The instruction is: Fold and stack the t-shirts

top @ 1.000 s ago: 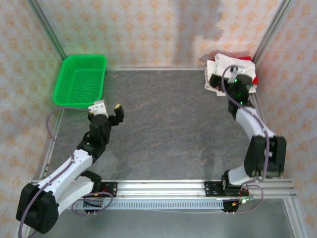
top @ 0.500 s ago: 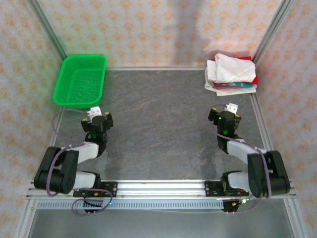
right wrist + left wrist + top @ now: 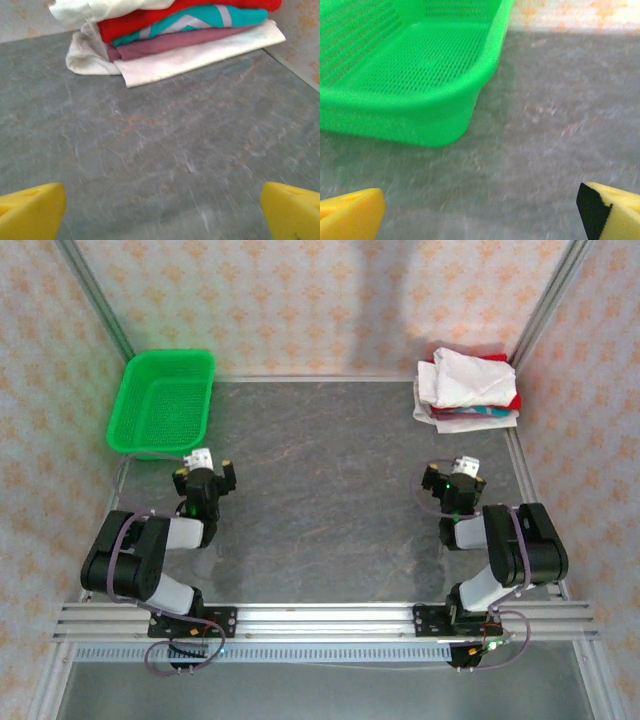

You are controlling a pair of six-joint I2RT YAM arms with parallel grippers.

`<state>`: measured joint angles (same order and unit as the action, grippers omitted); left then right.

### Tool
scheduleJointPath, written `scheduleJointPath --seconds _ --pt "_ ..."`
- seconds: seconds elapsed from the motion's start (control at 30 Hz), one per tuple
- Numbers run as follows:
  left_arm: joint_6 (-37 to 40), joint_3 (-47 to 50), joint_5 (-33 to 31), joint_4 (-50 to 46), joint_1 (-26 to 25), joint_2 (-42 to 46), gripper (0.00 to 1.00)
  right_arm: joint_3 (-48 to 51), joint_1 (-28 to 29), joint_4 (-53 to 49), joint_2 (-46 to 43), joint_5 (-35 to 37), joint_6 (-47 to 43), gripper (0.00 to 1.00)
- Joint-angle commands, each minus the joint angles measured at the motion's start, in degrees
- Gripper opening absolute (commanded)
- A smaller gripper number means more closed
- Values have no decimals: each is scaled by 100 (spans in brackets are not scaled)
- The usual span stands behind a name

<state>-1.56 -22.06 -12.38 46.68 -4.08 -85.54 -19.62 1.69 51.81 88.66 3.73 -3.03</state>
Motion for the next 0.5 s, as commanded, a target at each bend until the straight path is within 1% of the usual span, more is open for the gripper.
scheduleJointPath --seconds 0.0,0.03,0.1,0.2,0.47 --pt "58 -133 4 -197 56 -23 100 -354 -55 -354 -26 -169 82 99" --pt "43 -156 12 -315 56 9 100 -296 -54 -101 41 -157 72 99" --pt "52 -153 4 -285 57 -1 100 -328 -55 -337 -60 -163 58 99" --pt "86 -158 -48 -272 12 -14 100 -282 -44 -146 -4 -162 44 99" --pt "77 -172 -9 -304 23 -16 100 -302 -46 -199 -9 -162 47 99"
